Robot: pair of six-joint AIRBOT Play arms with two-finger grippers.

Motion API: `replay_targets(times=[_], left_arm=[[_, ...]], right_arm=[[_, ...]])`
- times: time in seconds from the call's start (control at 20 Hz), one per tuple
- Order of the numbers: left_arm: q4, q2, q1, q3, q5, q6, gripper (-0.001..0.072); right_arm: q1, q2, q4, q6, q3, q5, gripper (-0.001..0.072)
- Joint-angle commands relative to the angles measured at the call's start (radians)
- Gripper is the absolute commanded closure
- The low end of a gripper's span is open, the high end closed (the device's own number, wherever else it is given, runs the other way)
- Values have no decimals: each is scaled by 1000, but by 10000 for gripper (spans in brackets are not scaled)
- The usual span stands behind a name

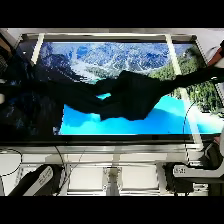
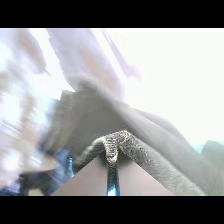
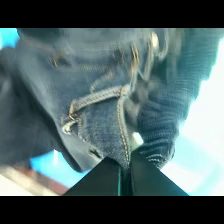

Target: Fold the clothes and pants, and hang the long-sleeved shirts on hangers.

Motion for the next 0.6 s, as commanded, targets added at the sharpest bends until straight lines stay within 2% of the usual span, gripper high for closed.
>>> replay_targets(times=[0.0,0.25,0.45,0.5,0.55], left_arm=[[2,44,183,122,-164,53,684],[101,41,309,233,-253,68,684],[144,12,328,233,-285,64,683],[144,-7,328,234,-285,39,684],[144,-39,328,239,-290,-27,684]], right_arm=[[-145,57,89,76,135,-35,686],[-260,60,83,84,218,-54,686],[-291,38,58,105,216,-19,687],[-285,23,51,152,216,-22,687],[-276,2,39,185,221,-22,688]])
